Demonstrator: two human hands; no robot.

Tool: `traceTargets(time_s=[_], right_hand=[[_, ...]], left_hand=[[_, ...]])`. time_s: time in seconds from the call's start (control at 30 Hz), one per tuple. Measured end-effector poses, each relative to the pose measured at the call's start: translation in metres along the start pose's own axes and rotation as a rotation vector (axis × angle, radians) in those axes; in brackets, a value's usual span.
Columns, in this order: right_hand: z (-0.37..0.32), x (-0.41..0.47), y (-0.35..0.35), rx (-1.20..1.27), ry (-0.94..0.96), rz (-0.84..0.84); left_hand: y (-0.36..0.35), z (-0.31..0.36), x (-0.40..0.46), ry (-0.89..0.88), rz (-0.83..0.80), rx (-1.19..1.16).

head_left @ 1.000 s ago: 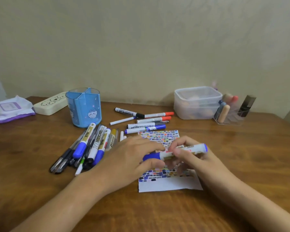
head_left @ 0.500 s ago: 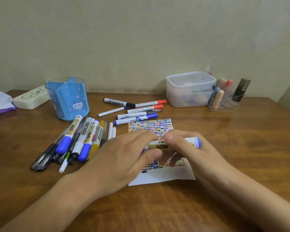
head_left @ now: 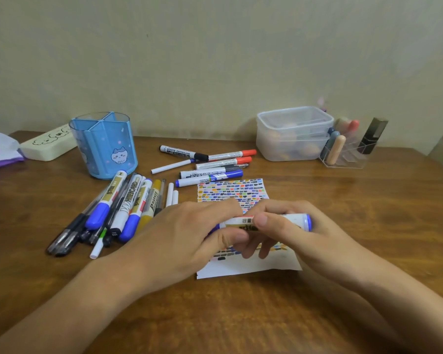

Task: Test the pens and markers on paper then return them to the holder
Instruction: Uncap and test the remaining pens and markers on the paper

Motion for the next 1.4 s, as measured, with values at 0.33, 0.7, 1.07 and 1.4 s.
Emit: traceTargets(time_s=[0.33,0.7,1.07,1.4], right_hand=[[0.0,0.0,0.0,0.057,0.036,-0.029],[-0.005,-0.002,0.004,0.071,0.067,-0.057],[0.006,0.007,0.019,0.309,-0.071,0.133],[0.01,0.002,0.012,0.17,-0.059,0.22]], left_hand=[[0.006,0.001,0.003,-0.023,0.013,-0.091],[0.009,0.005,0.004,0.003,0.0,-0.149],[0.02,-0.023,-0.001,0.294,-0.22,0.015],[0.011,-0.034,0.0,0.253,-0.416,0.264]])
Point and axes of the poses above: each hand's wrist, its own x-axis towards the middle knuckle, its own y-axis out of the back of the hand, z = x × y, the point moved 4 cm from there along x, towards the middle knuckle, and after that the axes turned 5 degrees about y, right-handed, at the moved point
